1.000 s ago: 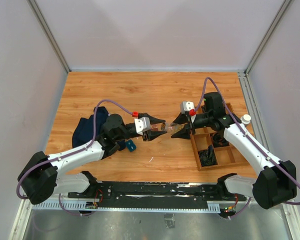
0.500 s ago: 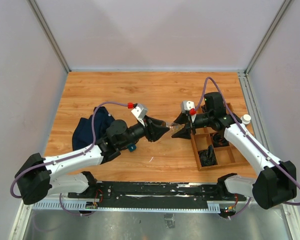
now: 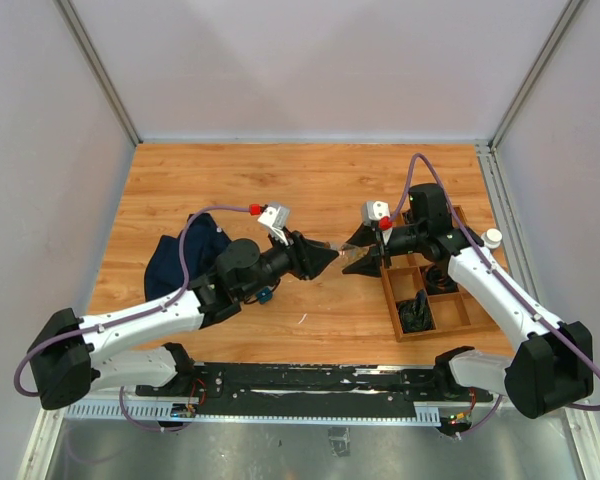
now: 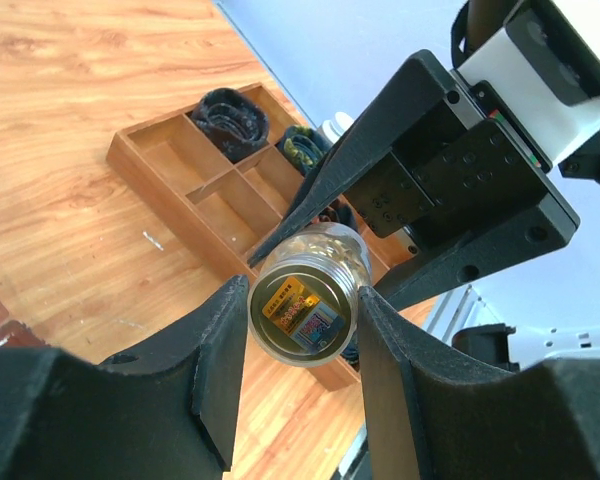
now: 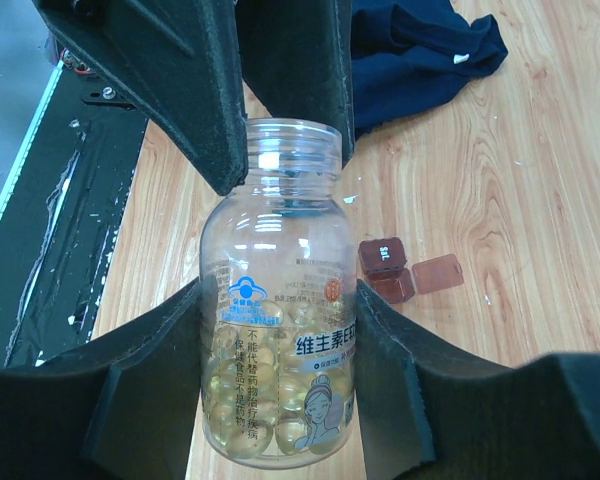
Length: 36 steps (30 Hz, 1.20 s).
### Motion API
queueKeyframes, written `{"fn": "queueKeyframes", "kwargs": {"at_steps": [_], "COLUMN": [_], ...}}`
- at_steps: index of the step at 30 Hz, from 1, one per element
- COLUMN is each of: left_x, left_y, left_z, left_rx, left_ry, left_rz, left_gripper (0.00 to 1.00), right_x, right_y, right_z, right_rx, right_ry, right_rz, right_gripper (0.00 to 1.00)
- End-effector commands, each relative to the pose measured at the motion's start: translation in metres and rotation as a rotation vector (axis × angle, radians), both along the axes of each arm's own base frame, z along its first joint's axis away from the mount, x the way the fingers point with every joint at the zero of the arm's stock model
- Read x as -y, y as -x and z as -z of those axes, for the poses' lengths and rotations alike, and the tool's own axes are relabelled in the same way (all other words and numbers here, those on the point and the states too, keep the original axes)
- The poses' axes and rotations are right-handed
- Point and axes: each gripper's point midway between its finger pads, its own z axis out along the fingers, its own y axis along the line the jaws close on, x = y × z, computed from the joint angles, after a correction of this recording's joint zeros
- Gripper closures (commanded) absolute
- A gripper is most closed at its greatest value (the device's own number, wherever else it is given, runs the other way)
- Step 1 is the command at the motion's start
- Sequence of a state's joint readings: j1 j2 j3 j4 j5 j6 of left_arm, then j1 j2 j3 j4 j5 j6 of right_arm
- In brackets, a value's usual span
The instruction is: Sort the pills into containers
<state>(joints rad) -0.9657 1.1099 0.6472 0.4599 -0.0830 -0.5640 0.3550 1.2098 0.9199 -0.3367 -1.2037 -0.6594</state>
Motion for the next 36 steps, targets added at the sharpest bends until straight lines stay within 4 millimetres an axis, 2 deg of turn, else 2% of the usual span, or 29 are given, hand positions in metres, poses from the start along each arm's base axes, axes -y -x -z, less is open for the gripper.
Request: {"fn": "queueKeyframes", "kwargs": {"at_steps": [1,16,22,25,33,36], "left_x": [-0.005,-0.015,-0.011,-0.017,-0.045,-0.055], "left_y": [-0.006,-0.011,-0.011,-0.015,-0.026,-0.033], "left_z": [-0.053,-0.061,-0.059,-0.059,-0.041,-0.024], "left_rx": [-0.018,-0.051,-0.070,-0.065,-0.075,-0.088], "left_ry": [0.155,0.162,0.165,0.162,0.128,0.076], "left_rz": [-0.067,-0.122,-0.113,-0.149,-0.257,-0.305], "left_gripper": [1.00,0.98,0.98,0.99,0.99,0.99], "right_x": [-0.003,-0.003,-0.003,-0.003,-0.003,-0.003], "right_y": [0.004,0.006,0.007,0.007,0.007,0.007], "right_z": [-0.007,-0.008,-0.009,-0.009,-0.010,-0.009], "right_rx": [0.018,0.017,0.017,0.019,0.019,0.016], "right_ry": [-0.019,-0.026,-0.028,-0.028,-0.029,-0.029], "right_rz": [-0.028,-0.037,-0.038,-0.039,-0.039,-0.040], "right_gripper": [0.99,0.99,0.99,0.99,0.99,0.99]}}
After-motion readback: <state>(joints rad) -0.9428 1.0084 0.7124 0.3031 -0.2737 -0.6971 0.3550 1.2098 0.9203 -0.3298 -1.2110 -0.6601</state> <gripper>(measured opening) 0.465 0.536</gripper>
